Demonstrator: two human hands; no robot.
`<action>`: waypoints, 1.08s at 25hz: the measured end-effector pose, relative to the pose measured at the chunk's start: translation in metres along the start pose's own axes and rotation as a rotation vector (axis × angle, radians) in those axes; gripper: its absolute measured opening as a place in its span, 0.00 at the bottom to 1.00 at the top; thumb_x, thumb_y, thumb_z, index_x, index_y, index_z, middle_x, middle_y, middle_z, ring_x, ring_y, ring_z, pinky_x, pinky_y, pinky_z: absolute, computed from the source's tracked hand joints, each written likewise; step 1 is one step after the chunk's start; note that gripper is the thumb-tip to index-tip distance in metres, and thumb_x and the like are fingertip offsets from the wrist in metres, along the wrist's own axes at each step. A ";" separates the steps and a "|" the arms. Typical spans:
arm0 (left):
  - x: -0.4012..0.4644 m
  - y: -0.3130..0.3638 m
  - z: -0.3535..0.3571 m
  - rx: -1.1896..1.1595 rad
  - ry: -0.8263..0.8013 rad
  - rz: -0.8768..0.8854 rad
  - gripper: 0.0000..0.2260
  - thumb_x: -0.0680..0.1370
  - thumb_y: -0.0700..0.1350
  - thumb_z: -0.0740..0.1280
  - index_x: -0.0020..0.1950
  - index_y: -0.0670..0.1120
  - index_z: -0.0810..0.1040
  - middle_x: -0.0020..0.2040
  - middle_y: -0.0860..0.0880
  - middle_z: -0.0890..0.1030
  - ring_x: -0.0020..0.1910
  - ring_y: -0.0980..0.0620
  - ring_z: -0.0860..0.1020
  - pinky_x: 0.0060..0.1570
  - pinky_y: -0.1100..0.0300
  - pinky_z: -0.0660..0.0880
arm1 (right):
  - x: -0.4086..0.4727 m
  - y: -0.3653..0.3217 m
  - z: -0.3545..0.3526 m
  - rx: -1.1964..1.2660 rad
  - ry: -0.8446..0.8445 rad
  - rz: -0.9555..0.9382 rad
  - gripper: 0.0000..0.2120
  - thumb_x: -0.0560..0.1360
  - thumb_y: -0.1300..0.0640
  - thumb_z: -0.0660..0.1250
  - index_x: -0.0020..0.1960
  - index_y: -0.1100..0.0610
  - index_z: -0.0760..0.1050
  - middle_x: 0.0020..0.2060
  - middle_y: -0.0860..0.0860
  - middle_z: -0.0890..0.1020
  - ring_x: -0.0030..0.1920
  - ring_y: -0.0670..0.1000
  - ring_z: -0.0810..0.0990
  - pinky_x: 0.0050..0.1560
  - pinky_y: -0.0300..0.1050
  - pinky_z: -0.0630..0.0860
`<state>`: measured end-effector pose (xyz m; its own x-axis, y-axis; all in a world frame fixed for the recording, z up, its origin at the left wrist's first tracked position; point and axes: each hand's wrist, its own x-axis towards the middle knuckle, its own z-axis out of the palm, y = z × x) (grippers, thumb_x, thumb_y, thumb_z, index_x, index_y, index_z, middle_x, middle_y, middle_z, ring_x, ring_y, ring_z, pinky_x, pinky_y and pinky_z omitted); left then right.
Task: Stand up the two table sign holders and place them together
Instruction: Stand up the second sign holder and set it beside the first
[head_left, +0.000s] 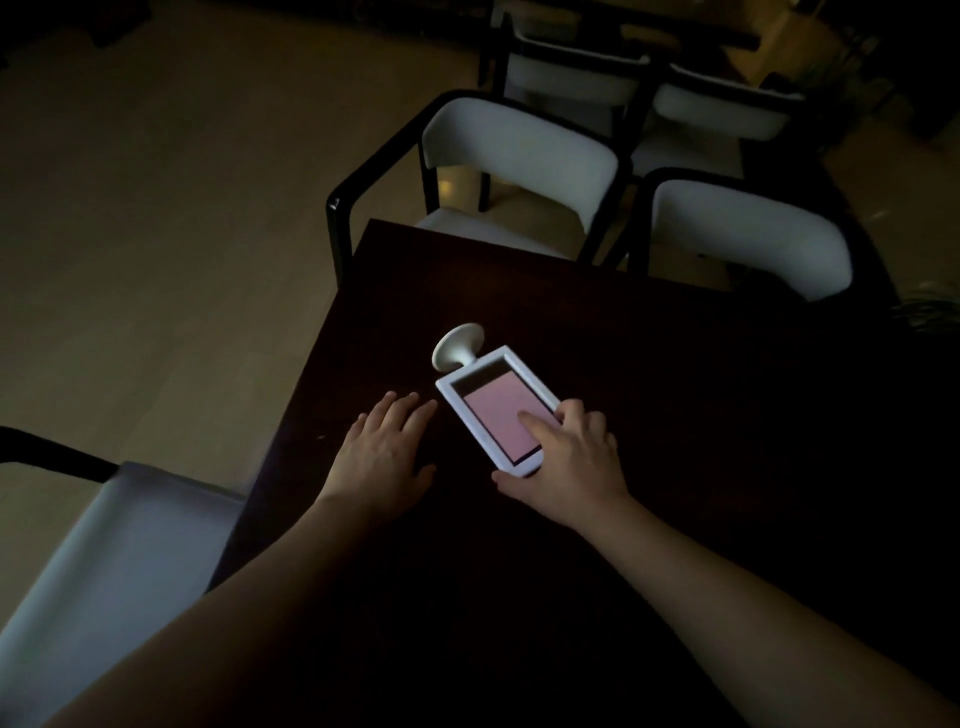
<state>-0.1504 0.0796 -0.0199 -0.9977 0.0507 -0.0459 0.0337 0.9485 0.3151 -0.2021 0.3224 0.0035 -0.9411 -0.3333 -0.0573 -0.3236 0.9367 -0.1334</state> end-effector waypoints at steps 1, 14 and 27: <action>0.001 0.002 0.000 0.005 0.005 0.020 0.39 0.74 0.56 0.70 0.80 0.52 0.54 0.79 0.47 0.59 0.79 0.44 0.51 0.74 0.41 0.58 | -0.007 -0.002 -0.007 -0.002 0.004 -0.007 0.44 0.59 0.23 0.60 0.70 0.43 0.67 0.59 0.52 0.65 0.55 0.56 0.66 0.52 0.52 0.68; -0.010 0.034 -0.006 -0.364 0.239 0.295 0.19 0.75 0.37 0.71 0.66 0.44 0.77 0.60 0.43 0.81 0.54 0.42 0.79 0.46 0.48 0.78 | -0.028 -0.046 -0.080 -0.008 0.246 -0.049 0.37 0.61 0.20 0.59 0.50 0.50 0.78 0.49 0.50 0.71 0.48 0.54 0.69 0.45 0.50 0.67; 0.015 0.017 -0.024 -0.755 0.306 -0.054 0.12 0.74 0.47 0.63 0.55 0.58 0.78 0.45 0.61 0.84 0.46 0.64 0.81 0.43 0.68 0.75 | 0.006 -0.045 -0.075 0.170 0.207 -0.290 0.37 0.72 0.36 0.65 0.76 0.50 0.60 0.72 0.55 0.67 0.75 0.60 0.59 0.69 0.63 0.67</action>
<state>-0.1667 0.0890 0.0077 -0.9724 -0.1807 0.1474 0.0448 0.4754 0.8786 -0.2002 0.2860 0.0829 -0.8185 -0.5367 0.2049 -0.5744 0.7700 -0.2778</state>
